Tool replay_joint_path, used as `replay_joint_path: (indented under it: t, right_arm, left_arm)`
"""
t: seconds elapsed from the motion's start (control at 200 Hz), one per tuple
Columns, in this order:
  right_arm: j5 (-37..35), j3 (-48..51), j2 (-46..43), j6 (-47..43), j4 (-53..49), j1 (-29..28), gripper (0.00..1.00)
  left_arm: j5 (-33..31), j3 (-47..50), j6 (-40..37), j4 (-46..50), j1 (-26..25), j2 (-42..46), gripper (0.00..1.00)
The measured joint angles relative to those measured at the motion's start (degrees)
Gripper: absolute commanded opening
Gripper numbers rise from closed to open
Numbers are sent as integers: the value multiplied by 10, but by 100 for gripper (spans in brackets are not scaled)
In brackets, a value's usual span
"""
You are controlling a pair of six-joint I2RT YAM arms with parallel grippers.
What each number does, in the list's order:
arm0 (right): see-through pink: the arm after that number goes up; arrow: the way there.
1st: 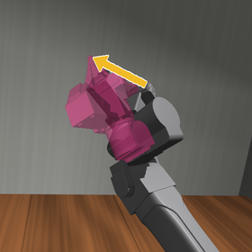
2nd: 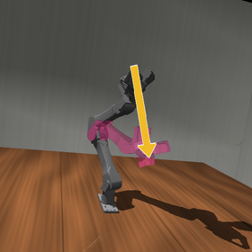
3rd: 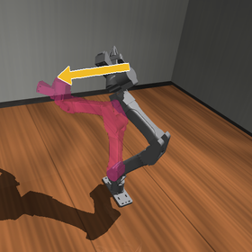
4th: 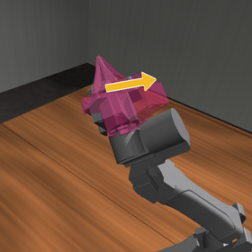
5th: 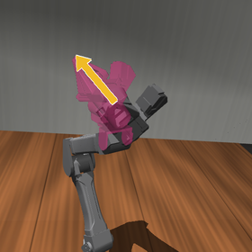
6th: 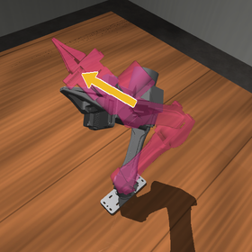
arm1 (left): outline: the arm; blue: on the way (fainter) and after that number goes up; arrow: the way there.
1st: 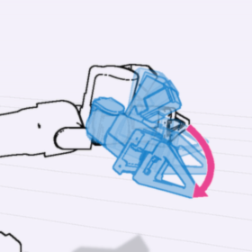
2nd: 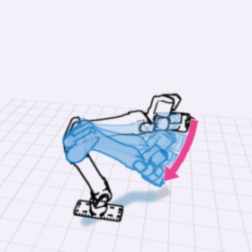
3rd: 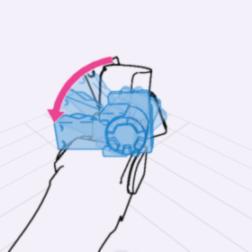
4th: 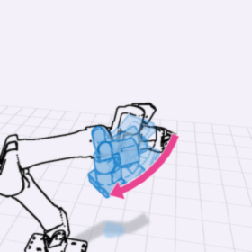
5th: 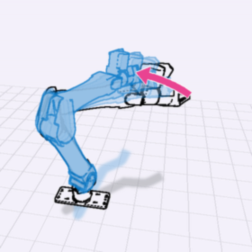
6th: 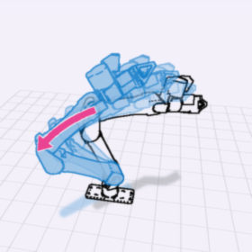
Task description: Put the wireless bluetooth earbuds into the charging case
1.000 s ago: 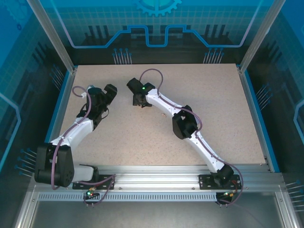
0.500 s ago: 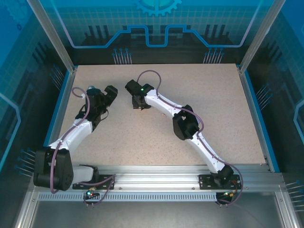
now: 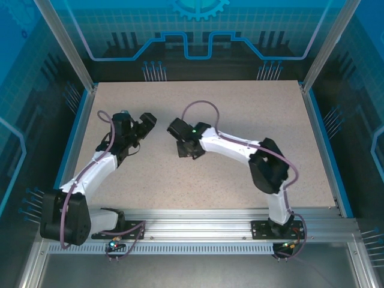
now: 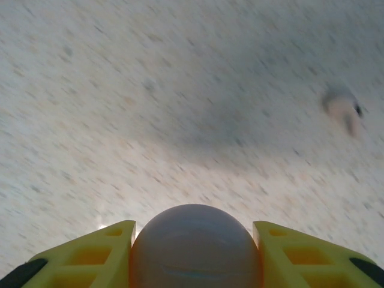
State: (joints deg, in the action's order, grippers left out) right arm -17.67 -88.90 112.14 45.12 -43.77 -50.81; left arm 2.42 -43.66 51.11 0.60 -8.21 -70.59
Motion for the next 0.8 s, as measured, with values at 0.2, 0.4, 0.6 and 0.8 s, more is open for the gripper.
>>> replay_joint_path:
  t: [0.2,0.4,0.6,0.8]
  right_arm:
    - [-4,177,-101,18,21,0,37]
    - [-5,248,-123,35,51,3,37]
    - [-3,266,-118,51,63,4,42]
    - [5,266,-95,71,57,12,52]
  left_arm:
    - [-1,1,4,6,-54,33,99]
    - [-10,1,11,11,-109,28,99]
    - [-20,0,15,31,-134,19,99]
    - [-28,-1,19,53,-134,10,99]
